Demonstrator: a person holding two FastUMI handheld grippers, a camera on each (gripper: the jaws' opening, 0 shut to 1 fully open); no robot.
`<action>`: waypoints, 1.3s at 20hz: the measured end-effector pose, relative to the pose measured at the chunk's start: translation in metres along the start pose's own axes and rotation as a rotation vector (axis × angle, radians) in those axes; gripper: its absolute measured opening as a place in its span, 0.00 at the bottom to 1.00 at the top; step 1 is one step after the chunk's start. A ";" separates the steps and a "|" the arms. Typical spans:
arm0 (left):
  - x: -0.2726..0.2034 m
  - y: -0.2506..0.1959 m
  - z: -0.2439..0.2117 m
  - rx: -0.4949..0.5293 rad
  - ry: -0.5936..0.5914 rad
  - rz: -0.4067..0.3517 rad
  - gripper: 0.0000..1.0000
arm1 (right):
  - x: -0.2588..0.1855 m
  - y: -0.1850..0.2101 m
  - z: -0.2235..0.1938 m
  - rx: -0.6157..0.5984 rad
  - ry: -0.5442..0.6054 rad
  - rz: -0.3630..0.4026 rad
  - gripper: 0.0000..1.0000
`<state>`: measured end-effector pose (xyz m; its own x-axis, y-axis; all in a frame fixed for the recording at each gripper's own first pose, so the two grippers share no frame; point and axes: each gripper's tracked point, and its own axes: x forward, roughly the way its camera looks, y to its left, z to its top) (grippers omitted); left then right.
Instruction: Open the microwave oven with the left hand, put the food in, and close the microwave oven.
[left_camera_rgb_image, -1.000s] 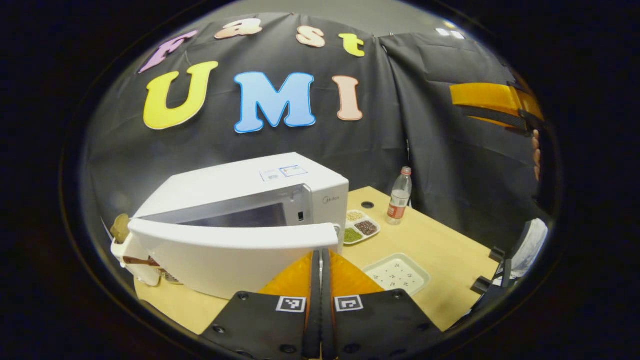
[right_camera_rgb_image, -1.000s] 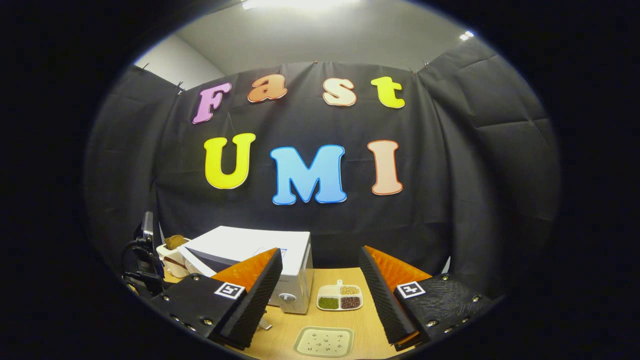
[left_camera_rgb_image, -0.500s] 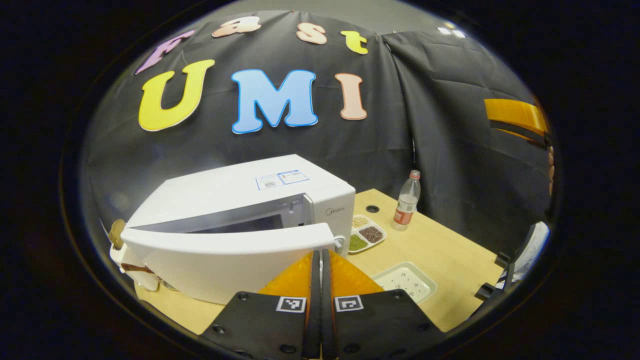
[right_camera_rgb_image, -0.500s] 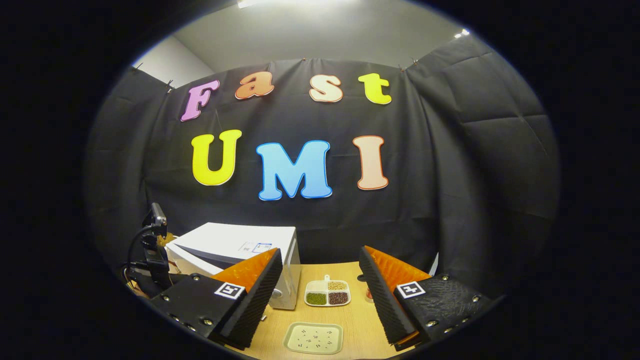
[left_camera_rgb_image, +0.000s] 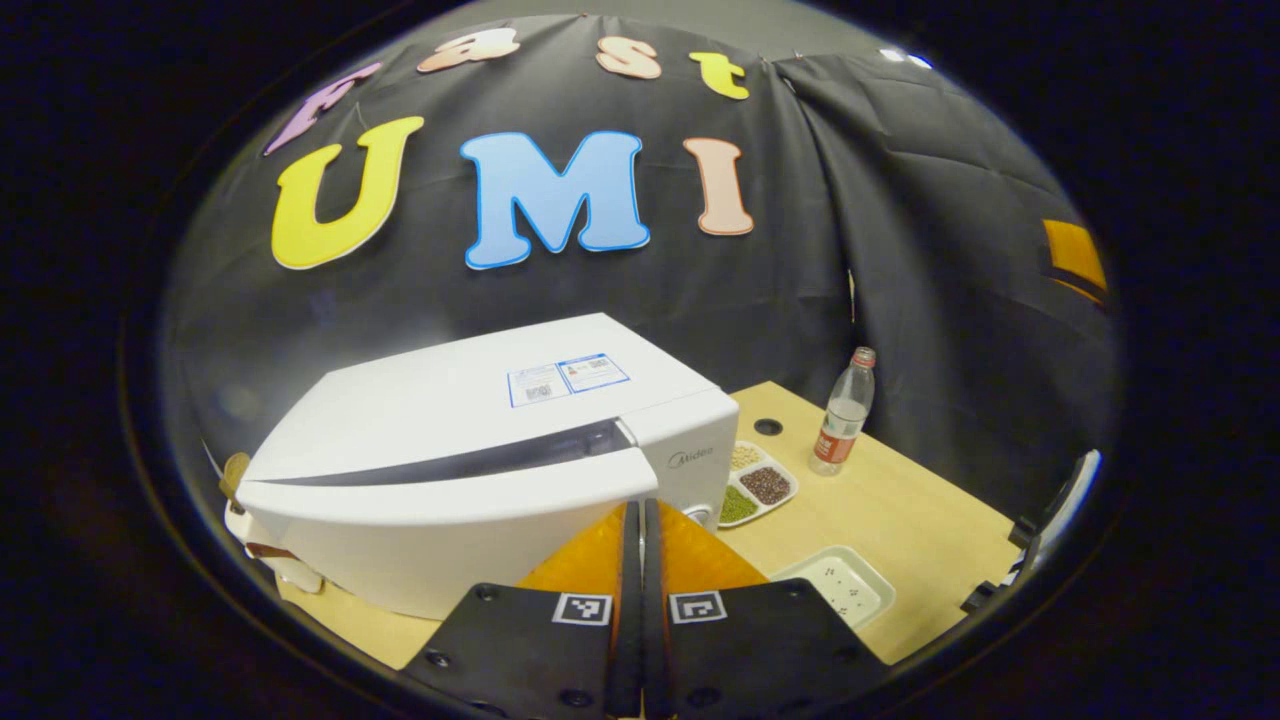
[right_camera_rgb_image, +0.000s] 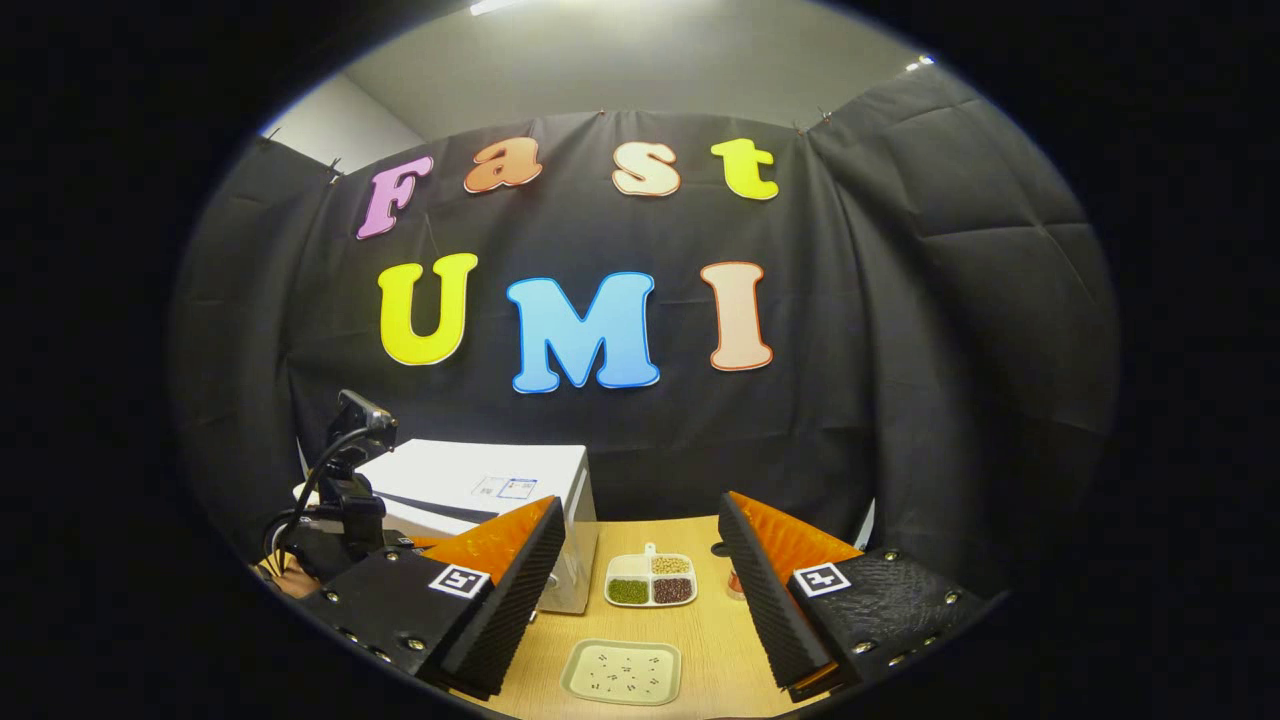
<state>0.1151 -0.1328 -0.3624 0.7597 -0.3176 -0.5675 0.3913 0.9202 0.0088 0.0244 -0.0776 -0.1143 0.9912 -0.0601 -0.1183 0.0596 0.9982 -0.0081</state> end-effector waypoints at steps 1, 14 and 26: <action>0.003 0.001 0.000 -0.007 0.000 0.005 0.07 | 0.000 -0.004 0.000 -0.003 -0.001 -0.007 0.95; 0.013 0.011 0.005 -0.076 -0.052 0.076 0.07 | 0.016 -0.007 -0.004 -0.020 0.015 0.024 0.95; 0.014 0.019 0.023 -0.116 -0.081 0.159 0.07 | 0.017 -0.029 -0.016 -0.008 0.053 0.051 0.95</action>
<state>0.1453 -0.1247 -0.3517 0.8481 -0.1788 -0.4988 0.2038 0.9790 -0.0044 0.0376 -0.1080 -0.1316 0.9852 -0.0096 -0.1713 0.0082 0.9999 -0.0090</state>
